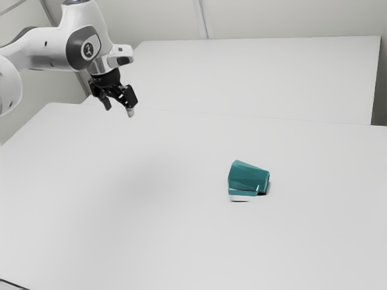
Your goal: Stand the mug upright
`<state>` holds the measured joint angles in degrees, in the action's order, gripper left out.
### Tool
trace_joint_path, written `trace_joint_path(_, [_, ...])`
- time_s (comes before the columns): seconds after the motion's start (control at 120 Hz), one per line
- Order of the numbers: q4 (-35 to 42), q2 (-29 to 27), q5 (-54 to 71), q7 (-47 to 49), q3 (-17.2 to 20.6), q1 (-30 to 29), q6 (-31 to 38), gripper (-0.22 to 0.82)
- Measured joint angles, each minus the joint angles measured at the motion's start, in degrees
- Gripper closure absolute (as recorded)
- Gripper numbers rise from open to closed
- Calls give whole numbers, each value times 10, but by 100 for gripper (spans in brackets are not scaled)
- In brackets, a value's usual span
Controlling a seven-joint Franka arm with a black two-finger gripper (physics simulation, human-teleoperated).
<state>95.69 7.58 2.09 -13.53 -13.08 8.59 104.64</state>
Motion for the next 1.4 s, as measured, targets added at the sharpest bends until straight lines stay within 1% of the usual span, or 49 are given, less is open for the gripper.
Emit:
trace_joint_path(0.067, [13,-6,-9,2,-3,2,6,0])
trace_joint_path(0.133, [26,-12,-36,-4,-16,4,8,0])
trace_joint_path(0.233, [79,-43,-64,-7,-17,-1,10,0])
trace_joint_path(0.383, [104,-50,-127,-15,-25,1,-20,0])
trace_joint_path(0.467, [126,-48,-188,-27,-25,-5,-34,0])
trace_joint_path(0.617, [150,-14,-299,-56,-17,-29,-43,0])
trace_joint_path(0.742, [158,23,-359,-81,7,-50,-46,0])
trace_joint_path(0.975, [158,87,-422,-127,25,-34,-26,0])
trace_joint_path(1.092, [155,105,-440,-151,28,-21,-14,0])
trace_joint_path(1.2, [149,112,-458,-174,40,-9,0,0])
trace_joint_path(1.308, [146,121,-475,-196,43,5,16,0])
trace_joint_path(1.4, [128,134,-484,-212,43,17,26,0])
